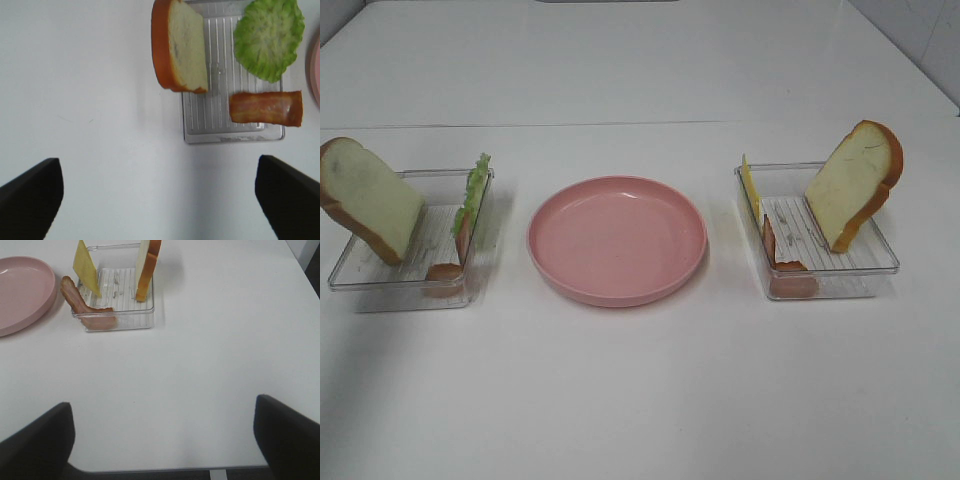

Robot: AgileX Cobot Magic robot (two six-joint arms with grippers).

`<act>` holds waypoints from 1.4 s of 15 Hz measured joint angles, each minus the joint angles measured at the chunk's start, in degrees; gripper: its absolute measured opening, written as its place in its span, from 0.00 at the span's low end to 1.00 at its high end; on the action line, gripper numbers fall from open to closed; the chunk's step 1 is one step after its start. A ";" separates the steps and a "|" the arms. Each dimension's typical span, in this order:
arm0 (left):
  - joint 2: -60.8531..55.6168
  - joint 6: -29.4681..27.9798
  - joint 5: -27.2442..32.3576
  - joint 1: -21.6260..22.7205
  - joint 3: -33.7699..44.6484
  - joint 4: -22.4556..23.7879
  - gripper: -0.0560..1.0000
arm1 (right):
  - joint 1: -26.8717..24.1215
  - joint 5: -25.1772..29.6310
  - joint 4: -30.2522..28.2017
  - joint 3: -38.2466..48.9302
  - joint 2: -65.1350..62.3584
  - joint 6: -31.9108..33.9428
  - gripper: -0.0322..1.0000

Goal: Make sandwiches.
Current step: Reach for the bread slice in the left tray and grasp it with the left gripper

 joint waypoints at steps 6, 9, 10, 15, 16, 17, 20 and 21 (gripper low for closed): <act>20.34 1.03 0.00 0.00 -17.36 0.00 0.96 | 0.00 0.00 0.00 0.00 0.00 0.00 0.94; 26.24 1.09 -0.06 0.00 -20.11 -0.17 0.96 | 0.00 0.00 0.00 0.00 0.00 0.00 0.94; 28.07 1.09 -0.11 0.00 -20.63 -0.69 0.96 | 0.00 0.00 0.00 0.00 0.00 0.00 0.94; 36.73 2.98 -0.06 0.00 -20.97 -2.92 0.94 | 0.00 0.00 0.00 0.00 0.00 0.00 0.94; 37.82 3.78 0.00 0.00 -20.97 -3.09 0.93 | 0.00 0.00 0.00 0.00 0.00 0.00 0.94; 38.79 4.13 0.00 0.00 -20.97 -3.21 0.91 | 0.00 0.00 0.00 0.00 0.00 0.00 0.94; 39.36 4.24 0.00 0.00 -20.97 -3.21 0.77 | 0.00 0.00 0.00 0.00 0.00 0.00 0.94; 39.36 4.24 0.00 0.00 -20.97 -3.21 0.66 | 0.00 0.00 0.00 0.00 0.00 0.00 0.94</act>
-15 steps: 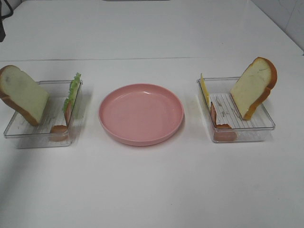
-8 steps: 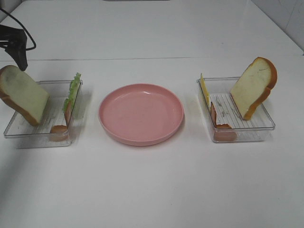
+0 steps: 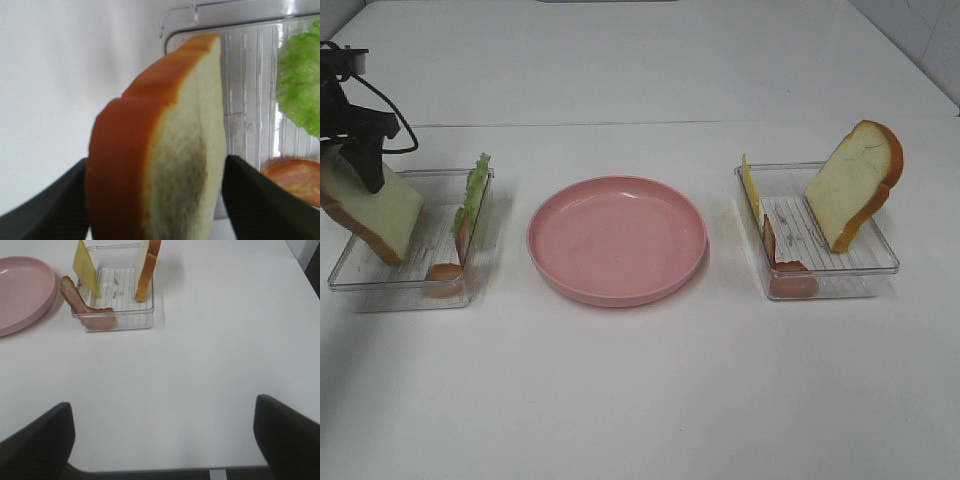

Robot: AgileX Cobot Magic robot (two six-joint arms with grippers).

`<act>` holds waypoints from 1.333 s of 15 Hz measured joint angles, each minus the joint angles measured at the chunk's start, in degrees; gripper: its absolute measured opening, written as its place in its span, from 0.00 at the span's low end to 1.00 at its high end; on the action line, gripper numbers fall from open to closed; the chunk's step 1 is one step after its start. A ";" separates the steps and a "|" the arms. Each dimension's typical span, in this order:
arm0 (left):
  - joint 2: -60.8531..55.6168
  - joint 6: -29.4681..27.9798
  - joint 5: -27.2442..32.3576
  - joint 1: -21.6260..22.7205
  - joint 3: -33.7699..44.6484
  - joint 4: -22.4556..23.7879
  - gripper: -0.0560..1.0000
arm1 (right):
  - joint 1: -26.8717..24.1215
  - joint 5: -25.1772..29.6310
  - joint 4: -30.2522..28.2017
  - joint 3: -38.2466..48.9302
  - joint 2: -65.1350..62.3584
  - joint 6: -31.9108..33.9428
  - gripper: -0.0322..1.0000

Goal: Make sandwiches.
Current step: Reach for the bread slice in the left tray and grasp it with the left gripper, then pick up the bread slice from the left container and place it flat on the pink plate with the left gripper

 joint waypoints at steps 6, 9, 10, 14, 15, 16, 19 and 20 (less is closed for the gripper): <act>-0.11 -0.23 -0.34 -0.29 0.00 -2.12 0.24 | 0.00 0.00 -0.06 0.00 0.00 0.00 0.94; -0.86 -0.40 1.03 -0.29 -1.78 -1.66 0.24 | 0.00 0.00 -0.06 0.00 0.00 0.00 0.94; -1.20 -0.40 1.78 -0.29 -3.61 -1.20 0.24 | 0.00 0.00 -0.06 0.00 0.00 0.00 0.94; -4.18 -3.04 1.38 -0.29 -7.10 -1.95 0.24 | 0.00 0.00 -0.06 0.00 0.00 0.00 0.94; -6.02 -3.44 0.40 -0.29 -7.85 -2.12 0.24 | 0.00 0.00 -0.06 0.00 0.00 0.00 0.94; -8.14 -4.24 0.40 -0.17 -8.19 -2.64 0.24 | 0.00 0.00 -0.06 0.00 0.00 0.00 0.94; -13.18 -6.25 0.46 -0.17 -8.37 -5.44 0.24 | 0.00 0.00 -0.06 0.00 0.00 0.00 0.94; -14.90 -6.53 0.46 -0.17 -8.37 -7.73 0.24 | 0.00 0.00 -0.06 0.00 0.00 0.00 0.94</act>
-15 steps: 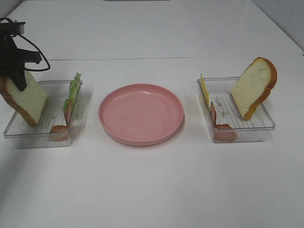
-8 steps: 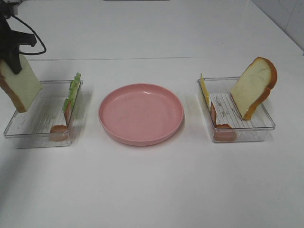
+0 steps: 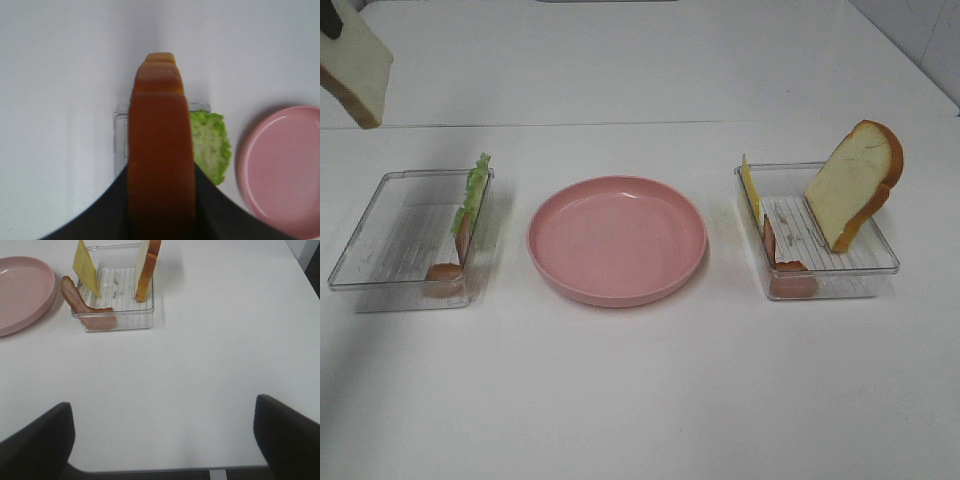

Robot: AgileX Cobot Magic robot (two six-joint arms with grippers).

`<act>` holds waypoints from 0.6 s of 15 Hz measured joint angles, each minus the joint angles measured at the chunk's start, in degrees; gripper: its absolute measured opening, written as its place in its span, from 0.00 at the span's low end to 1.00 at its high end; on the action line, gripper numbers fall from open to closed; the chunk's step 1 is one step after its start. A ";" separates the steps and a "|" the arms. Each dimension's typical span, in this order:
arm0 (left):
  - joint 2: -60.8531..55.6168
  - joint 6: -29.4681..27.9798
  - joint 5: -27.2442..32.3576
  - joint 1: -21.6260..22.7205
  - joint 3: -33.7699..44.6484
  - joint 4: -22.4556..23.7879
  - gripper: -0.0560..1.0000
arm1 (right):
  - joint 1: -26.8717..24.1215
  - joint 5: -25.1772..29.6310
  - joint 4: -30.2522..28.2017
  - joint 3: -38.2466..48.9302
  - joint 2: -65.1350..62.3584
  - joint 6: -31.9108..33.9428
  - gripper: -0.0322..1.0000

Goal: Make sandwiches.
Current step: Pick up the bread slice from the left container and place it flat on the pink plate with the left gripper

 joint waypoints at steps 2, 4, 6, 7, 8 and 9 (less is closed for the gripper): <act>-2.64 -0.63 0.06 0.00 0.00 -6.93 0.24 | 0.00 0.00 0.00 0.00 0.00 0.00 0.94; -3.32 -1.03 0.06 -1.66 0.00 -16.39 0.24 | 0.00 0.00 0.00 0.00 0.00 0.00 0.94; -3.21 -1.20 0.06 -4.76 0.00 -19.77 0.24 | 0.00 0.00 0.00 0.00 0.00 0.00 0.94; -2.92 -1.20 0.00 -6.59 0.00 -21.60 0.24 | 0.00 0.00 0.00 0.00 0.00 0.00 0.94; -2.18 -1.20 0.00 -7.96 0.00 -23.78 0.24 | 0.00 0.00 0.00 0.00 0.00 0.00 0.94; -0.92 -1.20 0.11 -9.40 0.00 -26.47 0.24 | 0.00 0.00 0.00 0.00 0.00 0.00 0.94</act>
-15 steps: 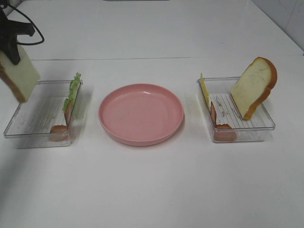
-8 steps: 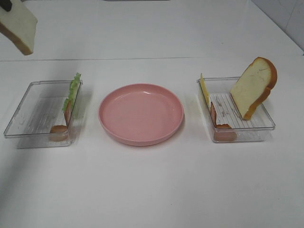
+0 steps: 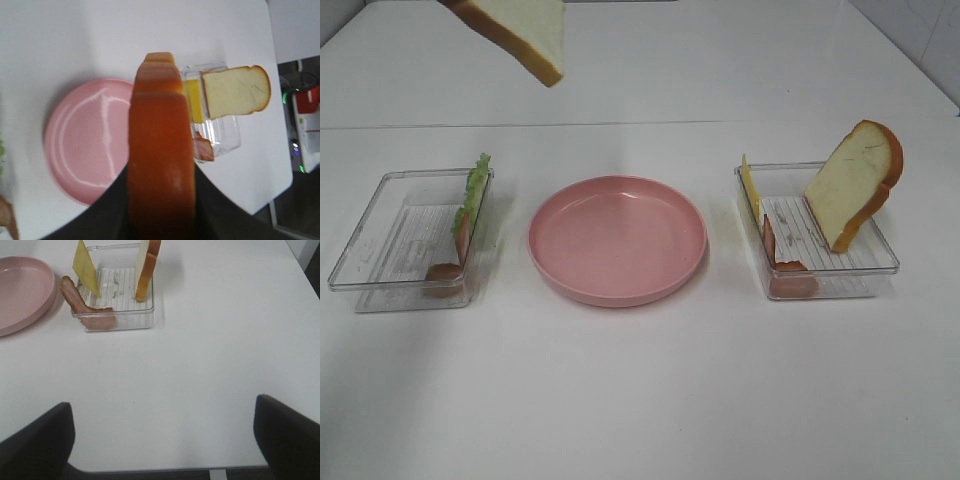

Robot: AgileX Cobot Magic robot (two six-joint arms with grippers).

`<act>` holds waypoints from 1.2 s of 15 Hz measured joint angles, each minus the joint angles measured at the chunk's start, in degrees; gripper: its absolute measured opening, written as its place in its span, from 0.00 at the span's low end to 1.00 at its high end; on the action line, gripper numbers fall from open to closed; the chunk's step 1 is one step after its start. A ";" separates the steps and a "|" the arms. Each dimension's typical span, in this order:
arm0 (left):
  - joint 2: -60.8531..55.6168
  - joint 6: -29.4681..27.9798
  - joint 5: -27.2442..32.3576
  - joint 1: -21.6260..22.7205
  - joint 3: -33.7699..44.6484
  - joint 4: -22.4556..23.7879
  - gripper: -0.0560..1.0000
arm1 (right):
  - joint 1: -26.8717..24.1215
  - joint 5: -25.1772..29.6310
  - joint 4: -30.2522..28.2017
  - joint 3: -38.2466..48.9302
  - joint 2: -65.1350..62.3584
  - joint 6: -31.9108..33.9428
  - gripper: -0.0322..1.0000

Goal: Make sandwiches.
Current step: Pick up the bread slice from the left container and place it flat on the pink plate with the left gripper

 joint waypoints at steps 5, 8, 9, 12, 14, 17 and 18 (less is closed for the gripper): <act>8.82 0.29 -0.11 -4.18 0.00 -5.21 0.24 | 0.00 0.00 0.00 0.00 0.00 0.00 0.94; 13.35 0.29 -0.80 -8.25 0.00 -6.25 0.24 | 0.00 0.00 0.00 0.00 0.00 0.00 0.94; 14.73 0.29 -1.49 -9.17 0.00 -6.25 0.24 | 0.00 0.00 0.00 0.00 0.00 0.00 0.94; 18.51 0.29 -3.90 -10.49 0.00 -6.13 0.24 | 0.00 0.00 0.00 0.00 0.00 0.00 0.94; 19.94 0.29 -5.10 -10.66 0.00 -6.07 0.24 | 0.00 0.00 0.00 0.00 0.00 0.00 0.94; 22.23 0.69 -7.45 -10.89 0.00 -6.25 0.24 | 0.00 0.00 0.00 0.00 0.00 0.00 0.94; 23.20 0.69 -7.79 -10.89 0.00 -6.36 0.24 | 0.00 0.00 0.00 0.00 0.00 0.00 0.94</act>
